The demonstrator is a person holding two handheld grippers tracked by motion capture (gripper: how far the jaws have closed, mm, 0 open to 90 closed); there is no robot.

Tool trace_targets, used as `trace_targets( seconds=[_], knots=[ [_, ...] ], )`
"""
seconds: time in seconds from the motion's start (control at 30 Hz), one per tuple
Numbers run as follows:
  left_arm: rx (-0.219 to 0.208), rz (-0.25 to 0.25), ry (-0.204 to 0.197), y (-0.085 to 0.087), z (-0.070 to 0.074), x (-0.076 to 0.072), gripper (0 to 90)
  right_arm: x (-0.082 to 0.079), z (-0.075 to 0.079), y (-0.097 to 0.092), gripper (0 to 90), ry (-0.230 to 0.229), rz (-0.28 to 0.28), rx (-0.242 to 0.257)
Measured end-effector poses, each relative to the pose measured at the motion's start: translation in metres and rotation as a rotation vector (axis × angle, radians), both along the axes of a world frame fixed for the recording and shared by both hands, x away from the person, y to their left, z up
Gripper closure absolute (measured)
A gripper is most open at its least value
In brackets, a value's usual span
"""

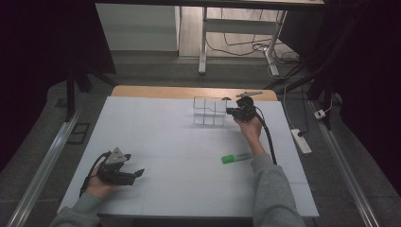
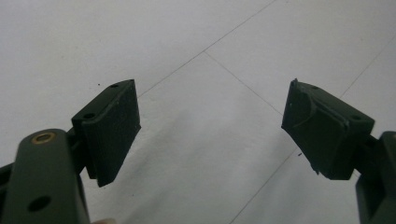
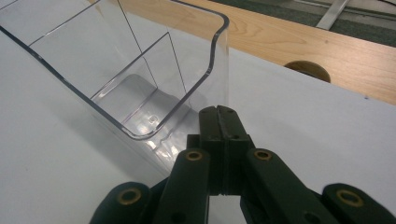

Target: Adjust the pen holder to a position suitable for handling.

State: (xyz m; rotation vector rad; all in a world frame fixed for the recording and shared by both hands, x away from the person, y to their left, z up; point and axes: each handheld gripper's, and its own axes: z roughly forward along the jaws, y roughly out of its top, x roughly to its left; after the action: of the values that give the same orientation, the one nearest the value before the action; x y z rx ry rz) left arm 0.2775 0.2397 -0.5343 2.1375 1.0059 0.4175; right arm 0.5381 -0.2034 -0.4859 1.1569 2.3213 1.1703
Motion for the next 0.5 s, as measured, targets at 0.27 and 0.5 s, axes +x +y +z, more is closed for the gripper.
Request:
trace_targets(
  seconds=[0.27,0.5],
  knots=[
    [0.001,-0.002,0.0,0.0,0.0,0.0,18.8,0.001,0.0,0.018,89.0,-0.004,0.029,-0.003],
    [-0.001,-0.002,-0.001,0.0,0.0,0.0,18.8,0.002,0.0,0.028,89.0,-0.003,0.042,-0.005]
  ],
)
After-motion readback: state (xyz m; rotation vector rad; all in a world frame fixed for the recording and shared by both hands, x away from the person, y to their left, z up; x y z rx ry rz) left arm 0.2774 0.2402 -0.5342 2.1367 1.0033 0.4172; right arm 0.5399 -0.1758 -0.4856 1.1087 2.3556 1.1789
